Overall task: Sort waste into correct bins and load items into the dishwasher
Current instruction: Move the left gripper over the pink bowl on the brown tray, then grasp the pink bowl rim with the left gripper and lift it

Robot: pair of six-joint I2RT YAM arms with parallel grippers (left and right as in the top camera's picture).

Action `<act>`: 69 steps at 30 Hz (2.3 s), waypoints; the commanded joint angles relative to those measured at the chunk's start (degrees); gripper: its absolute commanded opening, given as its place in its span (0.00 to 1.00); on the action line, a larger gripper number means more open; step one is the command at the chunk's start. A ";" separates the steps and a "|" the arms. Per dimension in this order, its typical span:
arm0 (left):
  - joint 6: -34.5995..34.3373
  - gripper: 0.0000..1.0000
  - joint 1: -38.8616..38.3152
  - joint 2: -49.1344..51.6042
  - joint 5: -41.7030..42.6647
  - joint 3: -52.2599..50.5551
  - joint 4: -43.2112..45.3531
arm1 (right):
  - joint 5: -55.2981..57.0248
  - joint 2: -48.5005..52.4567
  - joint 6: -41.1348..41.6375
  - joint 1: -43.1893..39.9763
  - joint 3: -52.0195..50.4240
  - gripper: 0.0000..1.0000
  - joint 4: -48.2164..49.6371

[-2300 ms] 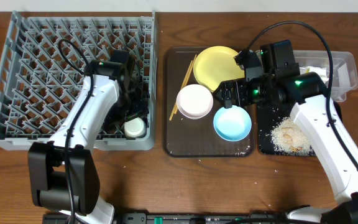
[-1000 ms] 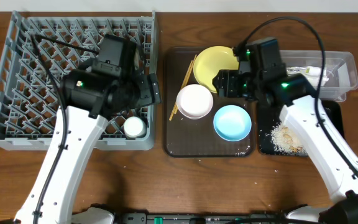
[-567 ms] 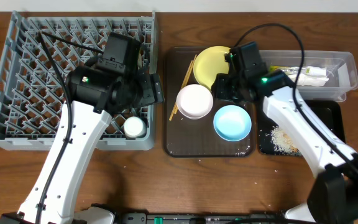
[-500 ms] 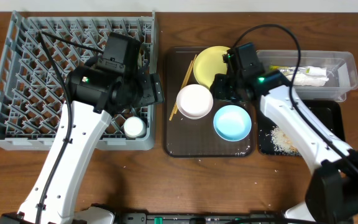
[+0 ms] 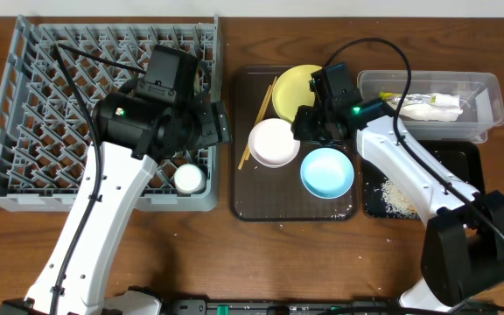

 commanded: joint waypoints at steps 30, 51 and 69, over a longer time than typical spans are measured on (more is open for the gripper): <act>12.59 0.75 -17.18 24.94 -7.41 0.13 16.24 | 1.38 -18.47 -8.04 -20.04 7.15 0.77 -18.91; 23.93 0.56 -23.69 33.81 -8.33 0.13 25.64 | 1.38 -18.47 -9.11 -19.91 7.10 0.78 -18.97; 16.83 0.55 -20.24 34.27 -8.63 0.13 27.08 | 1.38 -18.47 -9.53 -19.91 7.10 0.78 -18.93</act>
